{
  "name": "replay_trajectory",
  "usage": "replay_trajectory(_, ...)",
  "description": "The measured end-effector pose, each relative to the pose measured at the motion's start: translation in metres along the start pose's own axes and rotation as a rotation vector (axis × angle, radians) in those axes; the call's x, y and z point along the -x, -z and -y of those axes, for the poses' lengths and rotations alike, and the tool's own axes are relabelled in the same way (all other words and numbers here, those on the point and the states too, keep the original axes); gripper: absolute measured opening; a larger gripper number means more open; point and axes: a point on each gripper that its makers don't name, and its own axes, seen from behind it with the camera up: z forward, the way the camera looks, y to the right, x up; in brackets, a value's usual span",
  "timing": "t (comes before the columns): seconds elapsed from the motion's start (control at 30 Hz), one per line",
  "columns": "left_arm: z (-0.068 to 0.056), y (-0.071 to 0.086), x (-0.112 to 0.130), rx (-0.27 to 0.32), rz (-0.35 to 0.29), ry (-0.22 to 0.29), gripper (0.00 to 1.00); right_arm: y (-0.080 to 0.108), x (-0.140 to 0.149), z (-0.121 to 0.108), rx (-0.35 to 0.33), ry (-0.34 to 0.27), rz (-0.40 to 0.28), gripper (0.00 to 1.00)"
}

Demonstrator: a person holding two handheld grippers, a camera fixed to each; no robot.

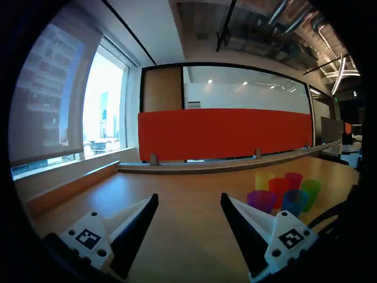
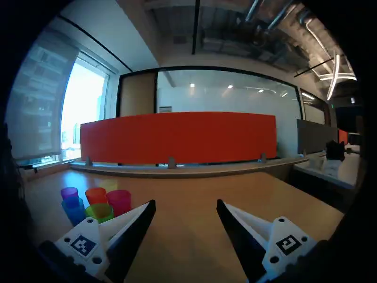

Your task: Pour water

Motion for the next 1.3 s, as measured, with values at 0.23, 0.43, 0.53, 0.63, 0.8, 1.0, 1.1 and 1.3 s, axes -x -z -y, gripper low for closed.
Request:
replay_trajectory(0.23,-0.017,-0.012,-0.021,0.037,0.003,0.018,0.98,-0.006,-0.030,0.010,-0.055,-0.009,0.018,1.00)
replay_trajectory(0.43,-0.026,-0.018,-0.057,0.079,-0.021,0.034,0.98,-0.012,-0.060,0.013,-0.088,0.003,0.035,1.00)
replay_trajectory(0.53,-0.031,-0.020,-0.072,0.104,-0.017,0.031,0.98,-0.015,-0.075,0.016,-0.100,0.018,0.042,1.00)
replay_trajectory(0.63,-0.037,-0.022,-0.087,0.131,-0.012,0.024,0.98,-0.017,-0.091,0.022,-0.121,0.036,0.038,1.00)
replay_trajectory(0.8,-0.048,-0.024,-0.111,0.179,-0.016,0.010,0.98,-0.021,-0.119,0.033,-0.154,0.061,0.017,1.00)
replay_trajectory(1.0,-0.063,-0.024,-0.137,0.242,-0.027,0.028,0.98,-0.021,-0.146,0.045,-0.193,0.075,0.015,1.00)
replay_trajectory(1.1,-0.067,-0.026,-0.147,0.264,-0.030,0.047,0.98,-0.021,-0.157,0.048,-0.211,0.080,0.012,1.00)
replay_trajectory(1.3,-0.073,-0.032,-0.164,0.300,-0.036,0.069,0.98,-0.023,-0.170,0.050,-0.246,0.073,0.000,1.00)
